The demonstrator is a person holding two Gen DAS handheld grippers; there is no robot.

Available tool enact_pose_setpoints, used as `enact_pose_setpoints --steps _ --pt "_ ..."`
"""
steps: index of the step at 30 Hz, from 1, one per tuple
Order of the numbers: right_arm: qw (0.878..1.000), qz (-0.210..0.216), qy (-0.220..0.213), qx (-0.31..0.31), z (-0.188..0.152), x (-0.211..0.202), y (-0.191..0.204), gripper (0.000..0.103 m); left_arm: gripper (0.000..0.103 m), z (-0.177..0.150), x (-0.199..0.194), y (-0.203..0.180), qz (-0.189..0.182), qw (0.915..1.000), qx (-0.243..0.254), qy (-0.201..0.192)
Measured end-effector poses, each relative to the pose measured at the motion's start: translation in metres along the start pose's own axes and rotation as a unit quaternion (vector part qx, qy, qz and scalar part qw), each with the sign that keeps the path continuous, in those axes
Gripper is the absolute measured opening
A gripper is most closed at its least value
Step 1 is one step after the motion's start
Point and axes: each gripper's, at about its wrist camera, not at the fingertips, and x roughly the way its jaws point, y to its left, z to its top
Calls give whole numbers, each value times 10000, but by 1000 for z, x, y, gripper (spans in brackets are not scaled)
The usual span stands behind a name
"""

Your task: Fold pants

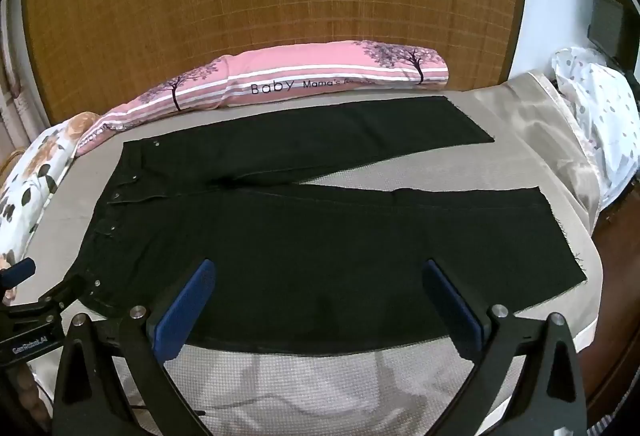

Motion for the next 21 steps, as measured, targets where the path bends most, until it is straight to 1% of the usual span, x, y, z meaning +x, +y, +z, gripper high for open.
enact_pose_setpoints --steps 8,10,17,18,21 --pt "10000 -58 3 12 0 5 -2 103 99 -3 1 0 52 10000 14 14" --pt "9999 -82 27 52 0 4 2 103 99 -3 2 0 57 10000 12 33" --pt "9998 -69 172 27 3 8 -4 103 99 -4 5 -2 80 9999 -4 81" --pt "9999 -75 74 -11 0 6 -6 103 99 -4 5 -1 81 9999 -5 83" --pt "9999 -62 52 -63 -1 6 -6 103 99 -4 6 0 80 9999 -4 91"
